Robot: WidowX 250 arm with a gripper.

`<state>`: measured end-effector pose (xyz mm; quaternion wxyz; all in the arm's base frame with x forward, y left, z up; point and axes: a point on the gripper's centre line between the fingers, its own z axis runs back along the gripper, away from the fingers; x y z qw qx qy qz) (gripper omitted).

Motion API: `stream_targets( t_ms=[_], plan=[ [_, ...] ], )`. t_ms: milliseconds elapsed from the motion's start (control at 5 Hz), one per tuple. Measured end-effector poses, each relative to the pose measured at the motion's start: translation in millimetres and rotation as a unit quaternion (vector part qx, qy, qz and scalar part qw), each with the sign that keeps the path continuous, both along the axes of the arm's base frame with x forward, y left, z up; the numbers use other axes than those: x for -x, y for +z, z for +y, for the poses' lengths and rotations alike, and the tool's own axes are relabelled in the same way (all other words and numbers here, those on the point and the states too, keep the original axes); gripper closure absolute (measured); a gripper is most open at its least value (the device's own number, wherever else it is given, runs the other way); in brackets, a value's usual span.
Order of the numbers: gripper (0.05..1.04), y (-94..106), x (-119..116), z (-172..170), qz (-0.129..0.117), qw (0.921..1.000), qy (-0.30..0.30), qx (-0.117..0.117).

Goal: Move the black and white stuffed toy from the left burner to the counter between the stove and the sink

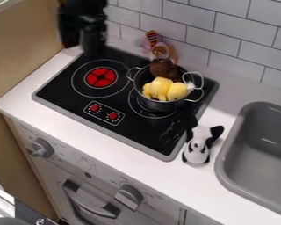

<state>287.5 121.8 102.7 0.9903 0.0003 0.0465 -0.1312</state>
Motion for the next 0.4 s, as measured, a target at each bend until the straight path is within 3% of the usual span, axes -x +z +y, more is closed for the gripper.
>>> stream_targets(
  t_ms=[200, 400],
  plan=[
    [0.086, -11.4, -13, 30, -0.051, 0.9978, -0.034, 0.025],
    [0.086, -21.2, -23, 54, -0.081, 0.9955, -0.047, 0.020]
  ],
)
